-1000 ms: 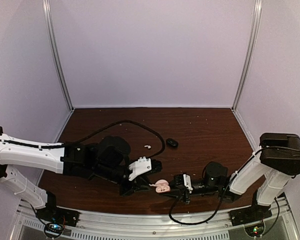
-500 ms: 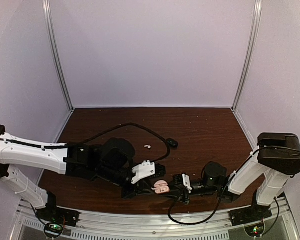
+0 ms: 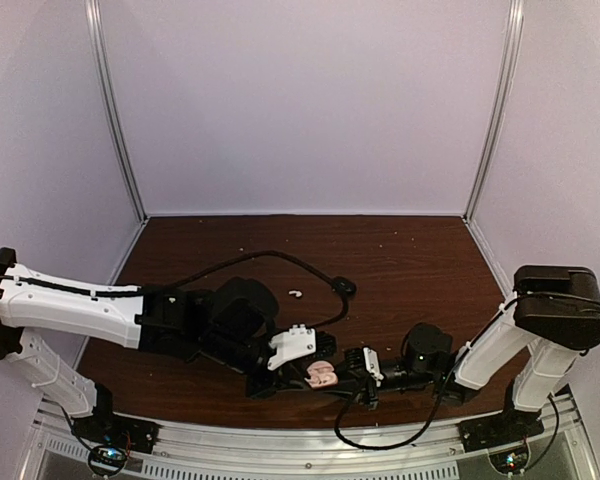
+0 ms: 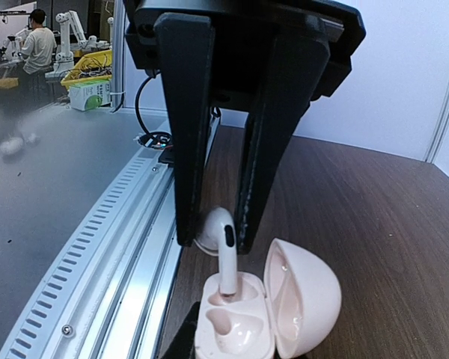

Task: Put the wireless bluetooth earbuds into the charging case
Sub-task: Place the left earbud in the left side groove of the charging case.

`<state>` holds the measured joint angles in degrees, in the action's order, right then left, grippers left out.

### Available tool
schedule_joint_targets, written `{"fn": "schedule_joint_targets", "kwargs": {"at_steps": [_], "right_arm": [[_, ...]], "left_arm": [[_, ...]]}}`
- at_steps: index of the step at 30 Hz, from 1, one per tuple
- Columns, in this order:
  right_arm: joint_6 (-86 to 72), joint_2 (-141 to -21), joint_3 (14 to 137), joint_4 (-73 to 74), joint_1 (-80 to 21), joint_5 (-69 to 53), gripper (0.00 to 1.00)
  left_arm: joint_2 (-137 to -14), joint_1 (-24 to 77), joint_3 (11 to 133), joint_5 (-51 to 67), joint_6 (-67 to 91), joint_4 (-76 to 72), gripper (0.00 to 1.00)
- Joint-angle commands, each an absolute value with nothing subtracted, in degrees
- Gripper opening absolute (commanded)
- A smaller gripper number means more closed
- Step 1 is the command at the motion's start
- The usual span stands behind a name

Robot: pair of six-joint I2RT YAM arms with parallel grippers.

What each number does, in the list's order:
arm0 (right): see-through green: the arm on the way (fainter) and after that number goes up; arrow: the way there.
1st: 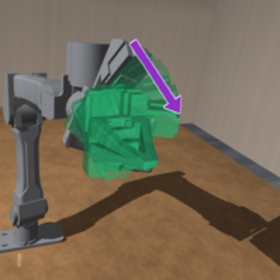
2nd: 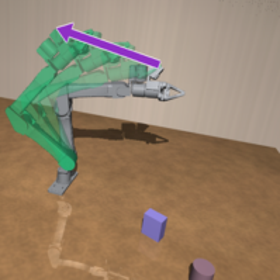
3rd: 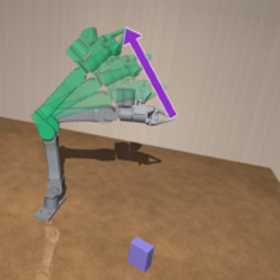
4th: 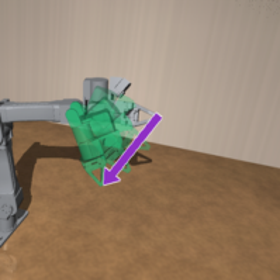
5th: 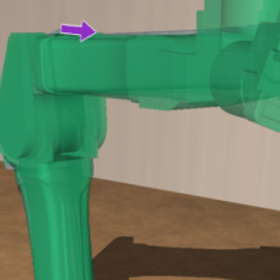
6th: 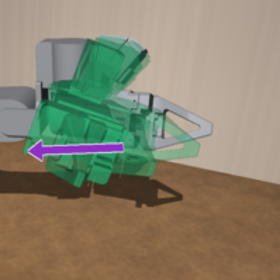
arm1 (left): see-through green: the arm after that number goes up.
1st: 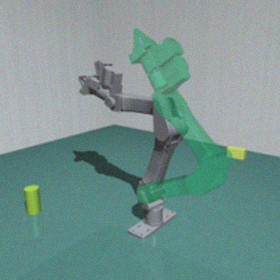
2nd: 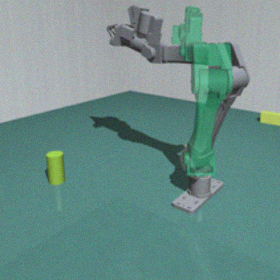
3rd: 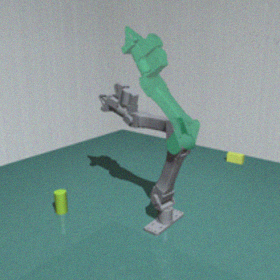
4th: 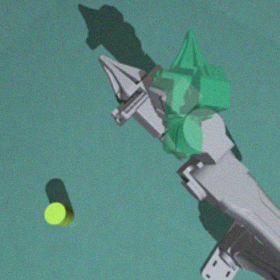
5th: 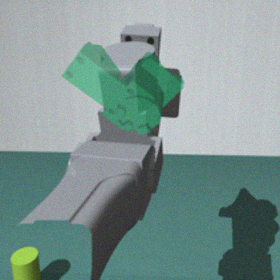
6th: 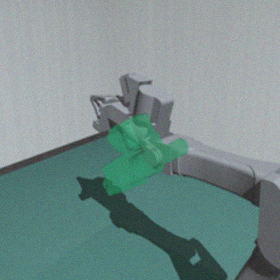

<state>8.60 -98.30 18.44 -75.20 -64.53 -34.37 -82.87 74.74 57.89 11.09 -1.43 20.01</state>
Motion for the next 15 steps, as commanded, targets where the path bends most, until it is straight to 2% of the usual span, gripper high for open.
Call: {"fn": "schedule_joint_targets", "kwargs": {"at_steps": [1,15], "right_arm": [[7.9,-98.9,19.0,-77.3,-64.9,-35.1,0.02],[8.0,-99.2,20.0,-75.5,-65.1,-35.5,0.02]], "left_arm": [[-83.4,75.0,59.4,10.3,-2.2,20.5,0.00],[-85.3,75.1,61.6,10.3,-3.3,21.9,0.00]]}}
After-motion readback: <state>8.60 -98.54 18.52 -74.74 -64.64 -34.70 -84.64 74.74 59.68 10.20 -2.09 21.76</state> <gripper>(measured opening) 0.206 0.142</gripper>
